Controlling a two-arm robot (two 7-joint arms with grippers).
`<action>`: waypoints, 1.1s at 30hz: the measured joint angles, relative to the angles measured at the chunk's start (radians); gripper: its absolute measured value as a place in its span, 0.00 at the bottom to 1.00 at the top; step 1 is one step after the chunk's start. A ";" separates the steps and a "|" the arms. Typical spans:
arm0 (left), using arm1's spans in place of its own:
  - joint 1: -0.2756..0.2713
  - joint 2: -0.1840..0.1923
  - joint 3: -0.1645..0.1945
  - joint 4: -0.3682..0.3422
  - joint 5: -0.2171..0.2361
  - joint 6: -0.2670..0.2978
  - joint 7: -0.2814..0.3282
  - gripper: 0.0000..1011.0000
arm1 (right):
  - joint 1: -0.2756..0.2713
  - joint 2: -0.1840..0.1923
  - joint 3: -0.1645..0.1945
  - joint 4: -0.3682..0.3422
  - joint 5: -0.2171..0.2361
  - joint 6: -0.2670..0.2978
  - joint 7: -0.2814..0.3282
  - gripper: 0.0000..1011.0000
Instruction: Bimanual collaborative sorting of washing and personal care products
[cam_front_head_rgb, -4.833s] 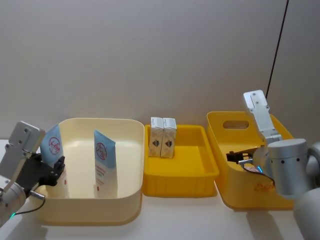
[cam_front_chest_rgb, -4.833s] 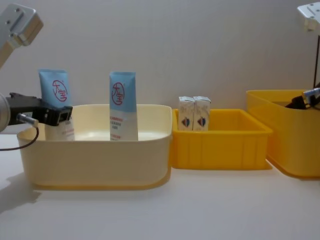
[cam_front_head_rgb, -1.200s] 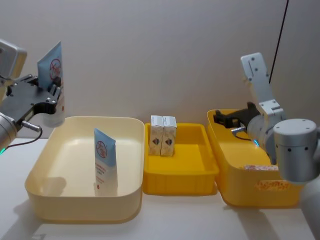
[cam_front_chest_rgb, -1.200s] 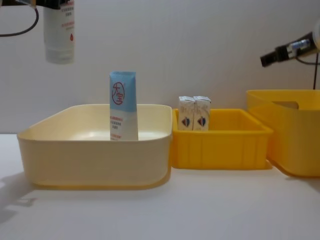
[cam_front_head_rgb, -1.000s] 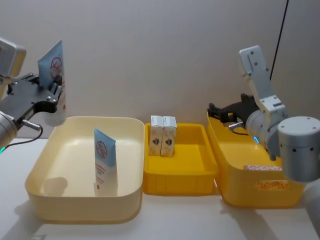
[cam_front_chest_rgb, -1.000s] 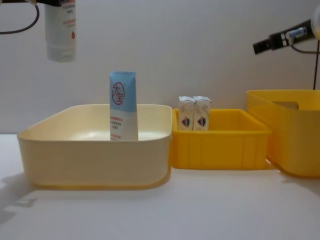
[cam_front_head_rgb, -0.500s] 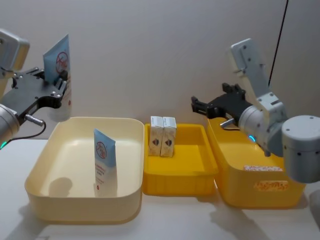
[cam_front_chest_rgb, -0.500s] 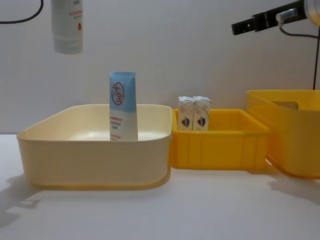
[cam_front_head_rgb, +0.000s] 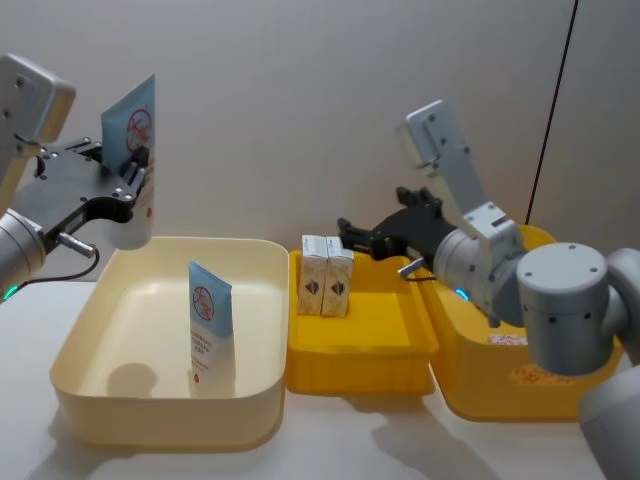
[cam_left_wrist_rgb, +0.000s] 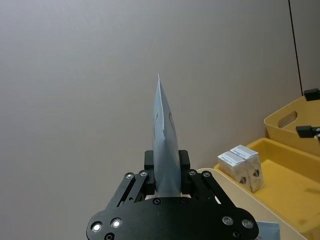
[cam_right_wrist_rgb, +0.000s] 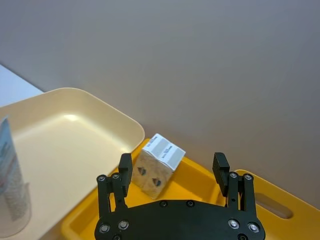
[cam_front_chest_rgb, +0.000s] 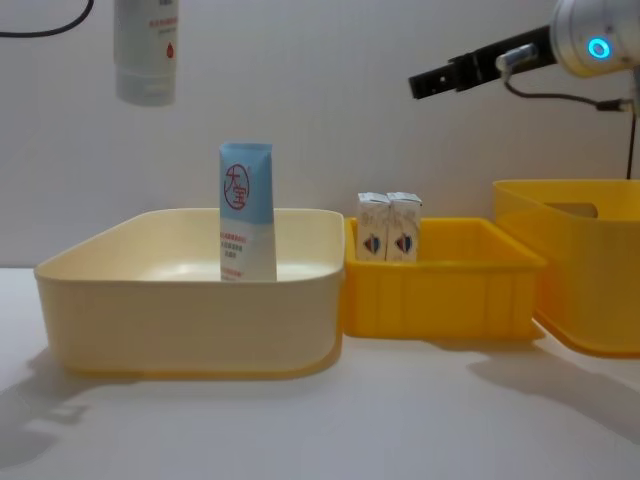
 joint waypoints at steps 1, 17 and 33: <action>0.000 0.000 0.000 -0.002 0.000 0.000 -0.002 0.27 | 0.001 -0.003 -0.004 0.003 0.003 -0.002 0.013 0.99; -0.002 -0.018 0.017 -0.021 -0.034 -0.016 -0.045 0.27 | 0.014 -0.031 -0.029 0.016 0.088 -0.021 0.165 0.99; -0.021 -0.027 0.044 -0.018 -0.052 -0.029 -0.058 0.27 | 0.025 -0.051 -0.031 0.010 0.214 -0.026 0.341 0.99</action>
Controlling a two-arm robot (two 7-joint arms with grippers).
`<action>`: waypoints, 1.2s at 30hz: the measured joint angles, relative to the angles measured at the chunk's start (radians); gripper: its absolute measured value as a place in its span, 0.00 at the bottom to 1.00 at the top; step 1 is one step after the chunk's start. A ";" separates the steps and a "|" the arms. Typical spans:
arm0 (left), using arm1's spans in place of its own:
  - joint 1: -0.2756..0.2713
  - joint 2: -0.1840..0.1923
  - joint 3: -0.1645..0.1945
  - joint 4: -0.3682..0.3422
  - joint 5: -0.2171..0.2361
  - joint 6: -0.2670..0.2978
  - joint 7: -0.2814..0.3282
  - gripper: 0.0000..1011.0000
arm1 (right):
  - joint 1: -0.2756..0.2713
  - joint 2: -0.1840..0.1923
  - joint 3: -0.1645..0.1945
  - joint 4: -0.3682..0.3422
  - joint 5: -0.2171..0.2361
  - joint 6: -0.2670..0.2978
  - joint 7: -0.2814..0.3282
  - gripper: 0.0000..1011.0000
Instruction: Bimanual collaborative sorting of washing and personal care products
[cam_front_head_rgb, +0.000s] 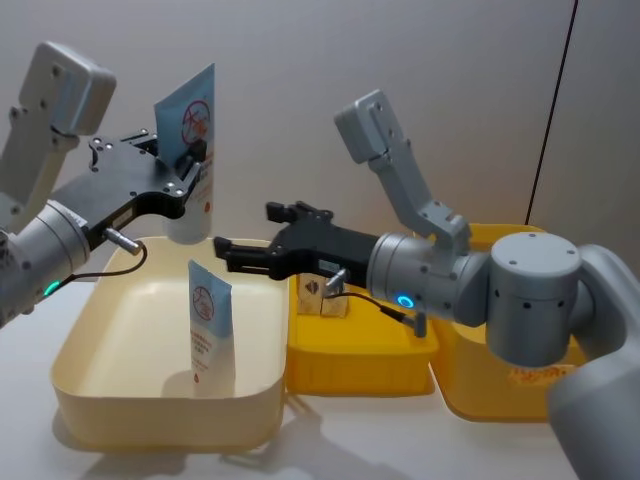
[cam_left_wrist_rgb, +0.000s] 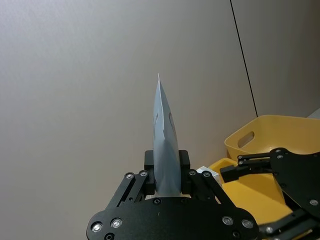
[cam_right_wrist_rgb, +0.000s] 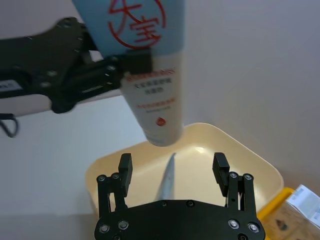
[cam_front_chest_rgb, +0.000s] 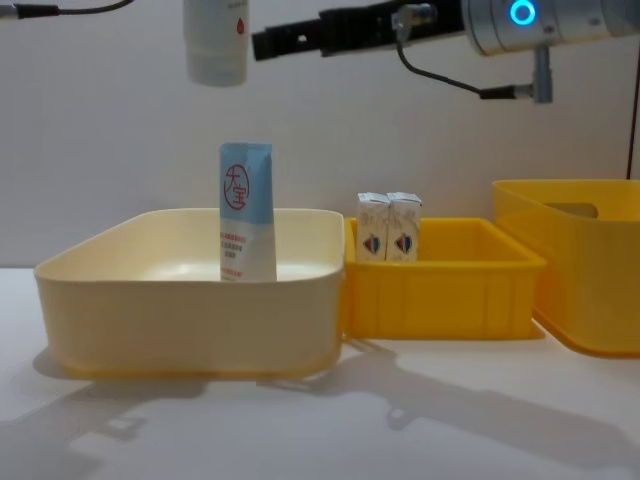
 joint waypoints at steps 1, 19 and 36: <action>-0.001 0.000 0.002 0.000 -0.001 0.000 0.000 0.27 | 0.002 -0.002 0.000 0.000 0.015 0.000 0.019 0.99; -0.007 0.005 0.016 -0.001 -0.006 0.011 0.014 0.27 | 0.026 -0.004 -0.012 -0.016 0.094 -0.024 0.144 0.99; -0.003 0.014 0.017 -0.001 -0.012 0.017 0.023 0.27 | 0.020 0.081 -0.022 -0.105 0.049 -0.009 0.110 0.99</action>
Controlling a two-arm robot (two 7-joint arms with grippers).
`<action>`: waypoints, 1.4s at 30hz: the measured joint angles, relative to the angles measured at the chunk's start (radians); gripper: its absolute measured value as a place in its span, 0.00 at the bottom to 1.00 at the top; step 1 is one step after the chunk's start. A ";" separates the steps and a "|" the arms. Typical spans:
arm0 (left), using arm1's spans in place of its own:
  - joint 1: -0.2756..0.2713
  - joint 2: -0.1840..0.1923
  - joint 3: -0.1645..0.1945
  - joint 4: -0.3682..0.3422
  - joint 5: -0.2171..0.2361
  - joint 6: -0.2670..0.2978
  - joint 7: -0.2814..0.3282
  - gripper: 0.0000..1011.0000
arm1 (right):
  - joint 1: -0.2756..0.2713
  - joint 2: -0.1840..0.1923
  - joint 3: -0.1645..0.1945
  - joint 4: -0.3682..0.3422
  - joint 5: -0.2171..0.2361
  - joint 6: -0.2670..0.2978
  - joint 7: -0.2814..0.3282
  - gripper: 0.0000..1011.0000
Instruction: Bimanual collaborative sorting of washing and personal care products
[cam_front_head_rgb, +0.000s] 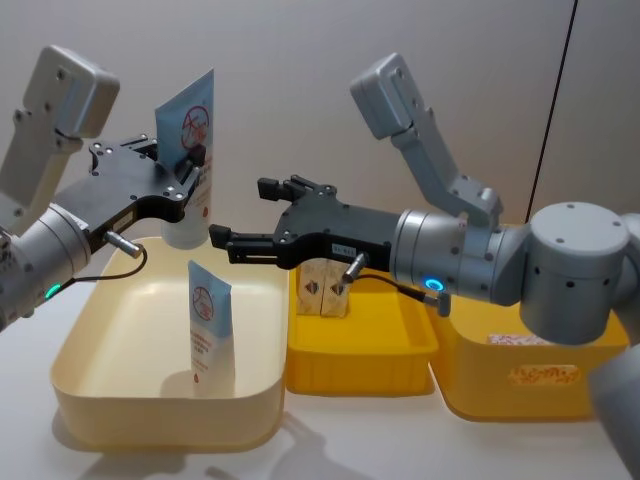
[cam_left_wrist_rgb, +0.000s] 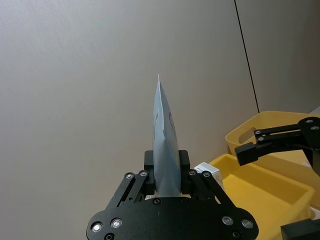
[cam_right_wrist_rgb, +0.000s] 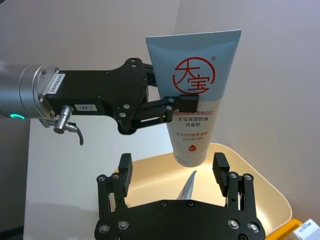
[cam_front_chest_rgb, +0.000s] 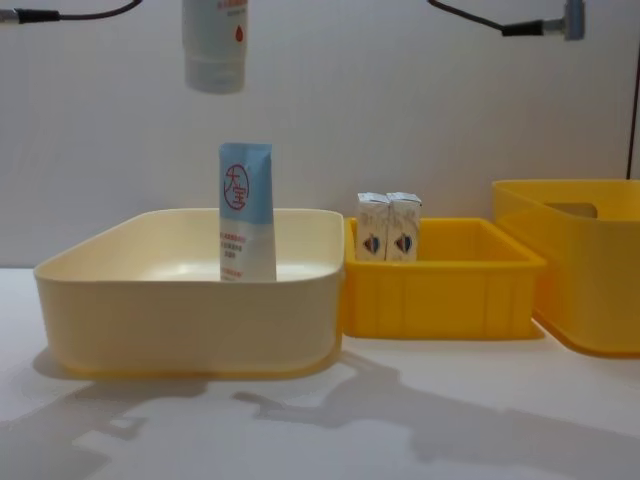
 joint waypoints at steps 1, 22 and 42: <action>0.000 0.000 0.000 0.000 0.000 0.000 0.000 0.27 | 0.001 0.001 -0.001 -0.001 -0.001 0.000 0.000 0.99; 0.003 0.004 0.001 0.001 -0.010 -0.003 0.000 0.27 | 0.020 0.000 -0.056 0.045 -0.060 -0.034 -0.068 0.99; -0.008 0.010 0.021 -0.013 -0.027 -0.007 -0.009 0.27 | 0.023 -0.019 -0.092 0.091 -0.097 -0.071 -0.144 0.99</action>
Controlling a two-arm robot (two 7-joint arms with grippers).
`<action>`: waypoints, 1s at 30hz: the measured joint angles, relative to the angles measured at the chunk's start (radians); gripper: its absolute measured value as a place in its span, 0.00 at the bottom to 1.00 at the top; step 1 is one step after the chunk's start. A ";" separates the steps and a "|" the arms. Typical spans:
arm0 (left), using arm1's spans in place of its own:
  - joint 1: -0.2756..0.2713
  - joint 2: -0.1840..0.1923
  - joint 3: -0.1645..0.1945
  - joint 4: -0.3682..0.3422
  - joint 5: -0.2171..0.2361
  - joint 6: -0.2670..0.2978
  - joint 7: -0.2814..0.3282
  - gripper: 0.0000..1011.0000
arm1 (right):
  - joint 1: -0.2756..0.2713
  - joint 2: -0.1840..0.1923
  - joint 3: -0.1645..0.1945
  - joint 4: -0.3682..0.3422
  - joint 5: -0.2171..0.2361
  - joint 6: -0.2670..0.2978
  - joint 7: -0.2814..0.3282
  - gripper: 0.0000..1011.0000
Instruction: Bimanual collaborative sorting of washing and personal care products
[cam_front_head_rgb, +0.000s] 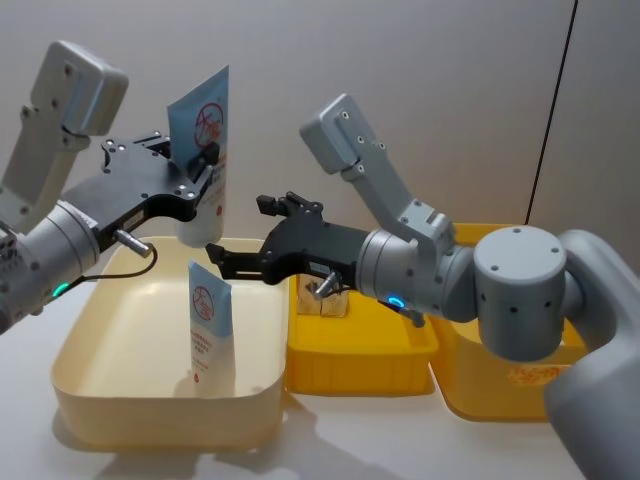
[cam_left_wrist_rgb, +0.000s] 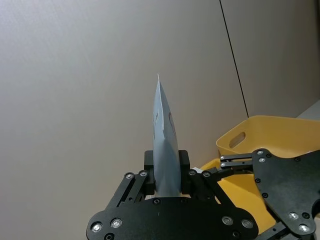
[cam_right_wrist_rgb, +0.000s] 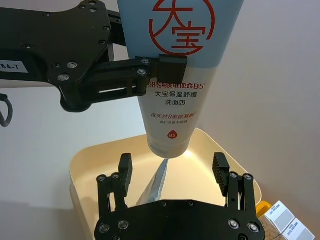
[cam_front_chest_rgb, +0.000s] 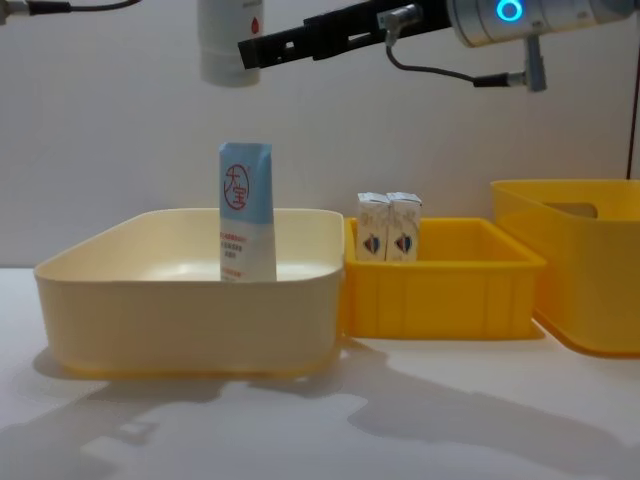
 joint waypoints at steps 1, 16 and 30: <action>0.000 0.000 0.000 0.000 0.000 0.000 0.000 0.27 | 0.000 -0.001 -0.001 0.001 -0.001 -0.001 -0.003 0.99; 0.003 0.001 0.009 -0.017 -0.008 0.008 0.001 0.27 | 0.016 -0.018 -0.026 0.021 -0.023 -0.001 -0.054 0.99; 0.005 0.001 0.017 -0.021 -0.016 0.009 0.001 0.27 | 0.039 -0.041 -0.044 0.055 -0.019 -0.001 -0.067 0.99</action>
